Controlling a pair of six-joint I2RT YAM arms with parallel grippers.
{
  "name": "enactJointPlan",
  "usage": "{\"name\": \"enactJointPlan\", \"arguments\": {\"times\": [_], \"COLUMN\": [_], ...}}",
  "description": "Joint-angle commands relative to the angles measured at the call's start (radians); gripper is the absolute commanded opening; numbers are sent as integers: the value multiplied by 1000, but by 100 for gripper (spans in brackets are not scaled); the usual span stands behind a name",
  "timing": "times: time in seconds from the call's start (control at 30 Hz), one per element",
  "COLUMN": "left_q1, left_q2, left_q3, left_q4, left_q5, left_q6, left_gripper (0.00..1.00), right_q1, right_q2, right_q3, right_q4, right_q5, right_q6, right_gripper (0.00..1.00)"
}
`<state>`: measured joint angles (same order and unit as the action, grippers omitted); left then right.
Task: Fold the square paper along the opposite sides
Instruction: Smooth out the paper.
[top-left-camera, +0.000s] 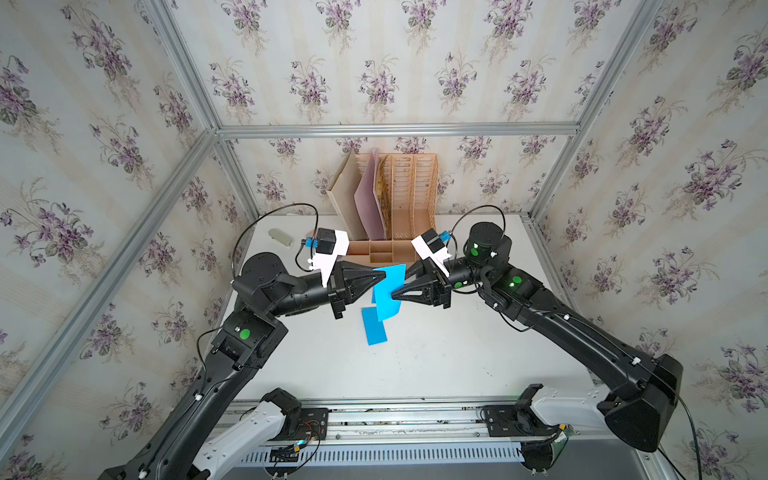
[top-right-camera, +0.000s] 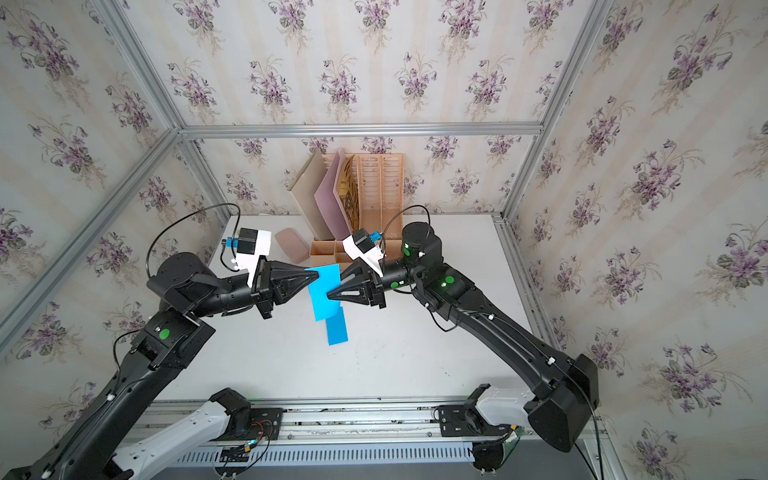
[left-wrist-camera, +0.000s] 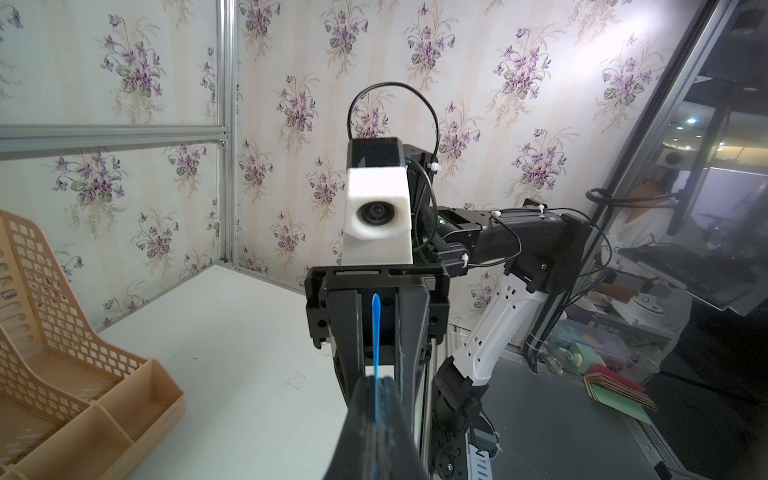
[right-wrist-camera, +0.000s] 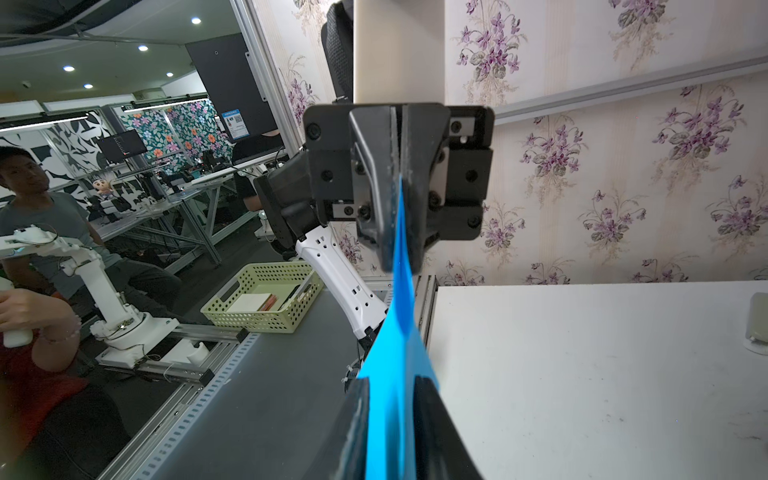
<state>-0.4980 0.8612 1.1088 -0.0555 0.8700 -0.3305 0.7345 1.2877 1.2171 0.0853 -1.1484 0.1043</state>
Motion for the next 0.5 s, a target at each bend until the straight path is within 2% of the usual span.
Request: {"name": "enactJointPlan", "arguments": {"times": [0.0,0.17,0.2,0.23,0.27,0.3,0.33,0.47], "left_q1": [0,0,0,1,0,-1,0,-1], "left_q2": [-3,-3,-3,-4,-3,-5,-4,-6], "left_q3": [11,23,23,23,24,27,27,33], "left_q4": [54,50,49,49,49,49,50,46], "left_q5": [-4,-6,-9,-10,-11,-11,-10,-16], "left_q6": [-5,-2,-2,-1,0,0,2,5], "left_gripper": [0,0,0,0,0,0,0,0], "right_q1": [2,2,1,2,2,2,2,2], "right_q2": [-2,-7,-7,-8,-8,-10,-10,-13], "right_q3": [-1,-8,-9,-11,-15,-20,-23,-34], "right_q4": [26,32,34,36,41,49,58,68], "right_q5": [-14,-12,-13,-13,-13,-13,-13,-15], "right_q6": [14,15,16,17,18,24,30,35], "right_gripper": [0,0,14,21,23,15,0,0]}}
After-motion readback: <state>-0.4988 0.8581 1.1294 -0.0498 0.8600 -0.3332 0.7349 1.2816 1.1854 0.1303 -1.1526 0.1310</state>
